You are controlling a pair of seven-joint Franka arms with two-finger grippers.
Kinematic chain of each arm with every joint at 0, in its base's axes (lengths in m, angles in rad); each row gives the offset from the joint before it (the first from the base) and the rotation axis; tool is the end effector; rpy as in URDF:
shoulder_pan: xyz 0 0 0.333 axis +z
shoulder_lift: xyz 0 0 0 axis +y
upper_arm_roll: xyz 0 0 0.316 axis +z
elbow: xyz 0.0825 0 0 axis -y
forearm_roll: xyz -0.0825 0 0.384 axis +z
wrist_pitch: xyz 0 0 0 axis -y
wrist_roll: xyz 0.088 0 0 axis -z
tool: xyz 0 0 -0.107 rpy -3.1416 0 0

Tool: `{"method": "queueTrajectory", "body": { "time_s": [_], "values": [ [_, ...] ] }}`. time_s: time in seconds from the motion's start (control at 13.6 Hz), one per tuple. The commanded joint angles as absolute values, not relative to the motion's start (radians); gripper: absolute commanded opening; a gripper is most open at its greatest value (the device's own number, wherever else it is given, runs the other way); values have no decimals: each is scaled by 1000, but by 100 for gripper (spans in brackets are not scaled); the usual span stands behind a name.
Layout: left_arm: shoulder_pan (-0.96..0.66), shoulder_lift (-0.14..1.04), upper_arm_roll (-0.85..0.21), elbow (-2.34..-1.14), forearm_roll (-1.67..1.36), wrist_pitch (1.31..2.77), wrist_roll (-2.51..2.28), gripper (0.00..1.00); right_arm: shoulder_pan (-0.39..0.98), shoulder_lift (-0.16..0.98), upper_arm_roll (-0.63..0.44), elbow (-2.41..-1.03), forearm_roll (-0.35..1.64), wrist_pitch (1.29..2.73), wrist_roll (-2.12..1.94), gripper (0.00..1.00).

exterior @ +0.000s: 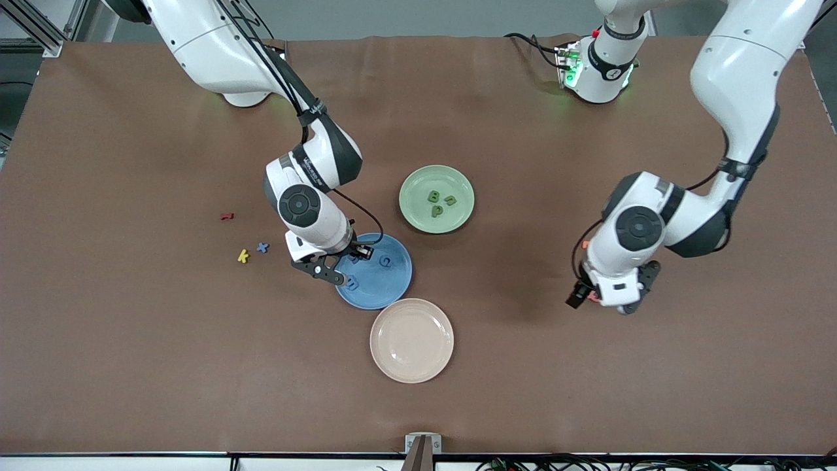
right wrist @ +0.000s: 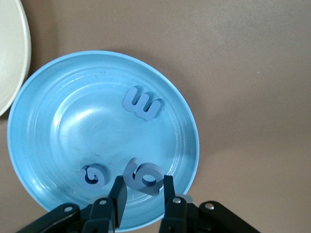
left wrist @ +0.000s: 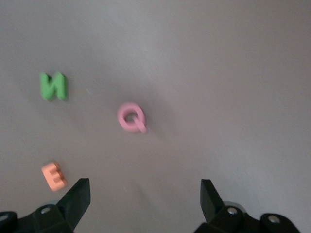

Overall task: Sort letters by color into matching plates
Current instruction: 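Open the right gripper over the blue plate while the left gripper grasps N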

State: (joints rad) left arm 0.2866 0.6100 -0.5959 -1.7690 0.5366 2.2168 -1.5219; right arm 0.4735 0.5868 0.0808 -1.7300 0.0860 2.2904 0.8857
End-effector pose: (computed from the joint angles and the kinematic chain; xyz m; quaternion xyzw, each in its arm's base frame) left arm 0.6374 -0.1499 0.2615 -0.8869 -0.4597 -0.0291 0.0364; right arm 0.5687 0.3485 0.2424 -0.9784 0.1993 0.0454 0.0325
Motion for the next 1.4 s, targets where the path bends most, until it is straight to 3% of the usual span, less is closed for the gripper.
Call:
{"method": "queueTrajectory", "body": {
  "time_s": [0.0, 0.59, 0.88, 1.11, 1.33],
  "values": [
    [348, 595, -611, -1796, 549, 2210, -1523, 100, 485, 603, 72, -1704, 86, 2289, 887, 100],
    [468, 606, -609, -1835, 551, 2215, -1514, 100, 465, 604, 69, -1706, 83, 2280, 838, 100],
    [501, 627, -607, -1856, 552, 2249, -1514, 99, 394, 536, 66, -1830, 83, 2286, 685, 100],
    [554, 620, -607, -1940, 557, 2399, -1479, 95, 342, 482, 61, -1916, 81, 2290, 579, 100],
    [577, 614, -607, -1979, 575, 2422, -1443, 95, 292, 442, 61, -1991, 52, 2316, 503, 100]
  ]
}}
